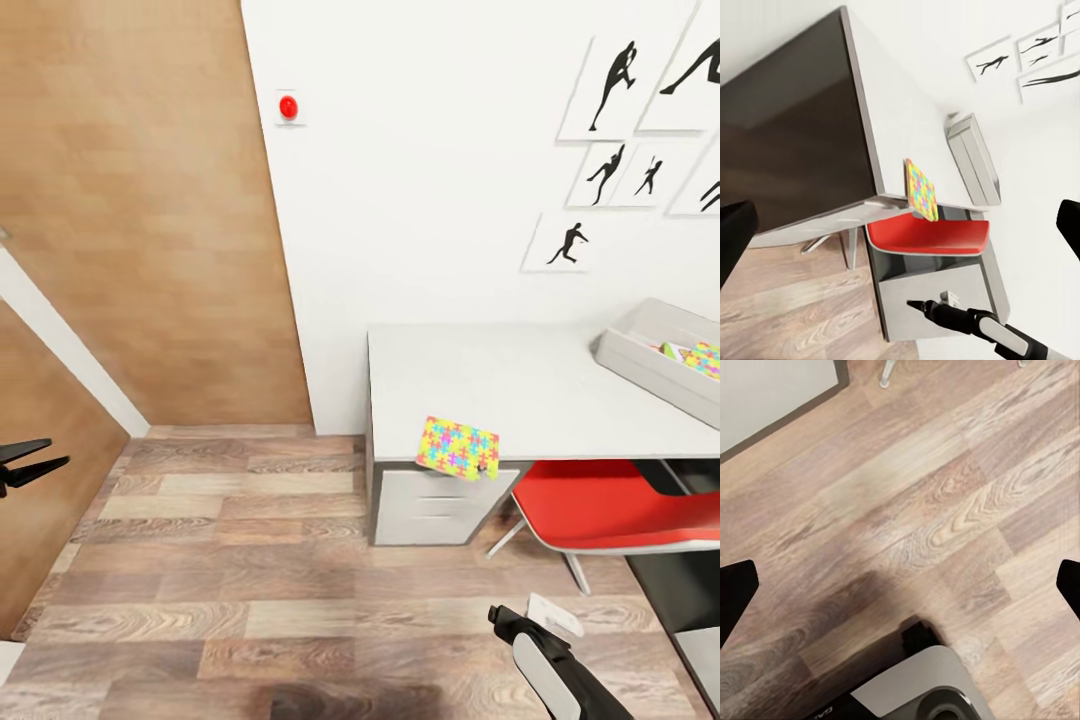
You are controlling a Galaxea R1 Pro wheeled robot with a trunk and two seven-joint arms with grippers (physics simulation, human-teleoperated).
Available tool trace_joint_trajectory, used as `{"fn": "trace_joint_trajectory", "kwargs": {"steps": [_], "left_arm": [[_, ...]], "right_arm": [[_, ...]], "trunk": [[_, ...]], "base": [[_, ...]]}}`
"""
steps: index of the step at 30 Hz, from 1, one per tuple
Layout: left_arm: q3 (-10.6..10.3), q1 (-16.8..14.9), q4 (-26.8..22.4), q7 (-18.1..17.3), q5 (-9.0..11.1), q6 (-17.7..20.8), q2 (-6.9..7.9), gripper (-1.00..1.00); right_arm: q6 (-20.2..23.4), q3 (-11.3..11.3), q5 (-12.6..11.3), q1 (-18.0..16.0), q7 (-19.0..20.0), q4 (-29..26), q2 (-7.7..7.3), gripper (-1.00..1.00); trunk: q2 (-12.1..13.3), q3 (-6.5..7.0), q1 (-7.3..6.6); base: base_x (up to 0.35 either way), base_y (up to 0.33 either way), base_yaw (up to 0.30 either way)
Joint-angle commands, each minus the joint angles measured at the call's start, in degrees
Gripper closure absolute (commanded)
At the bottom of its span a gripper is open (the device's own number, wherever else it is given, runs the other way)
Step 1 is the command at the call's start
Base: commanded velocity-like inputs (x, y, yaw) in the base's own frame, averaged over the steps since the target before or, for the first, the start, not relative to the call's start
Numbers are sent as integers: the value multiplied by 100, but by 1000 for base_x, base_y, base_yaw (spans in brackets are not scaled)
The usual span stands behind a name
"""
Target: Put all the toys in the child's room - the three board games (two on the bed and one on the table), the two jigsaw puzzles on the table, and the tennis ball on the table - inside the toy box on the table in the child's room.
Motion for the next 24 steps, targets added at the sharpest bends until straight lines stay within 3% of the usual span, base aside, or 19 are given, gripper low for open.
{"fn": "trace_joint_trajectory", "kwargs": {"steps": [1,9,24], "left_arm": [[-6,-6,1,-22,0,61,0,-100],[-11,-6,-1,-22,-11,61,-8,-100],[-18,-6,-2,-22,-2,61,-16,-100]], "right_arm": [[22,29,-28,-3,-46,-11,-7,-100],[22,22,-34,-3,-45,-5,-10,-100],[22,27,-26,-3,-44,72,-7,-100]], "trunk": [[-11,0,4],[-11,75,4],[-11,216,4]], "base": [[0,0,120],[0,-48,57],[0,-45,-103]]}}
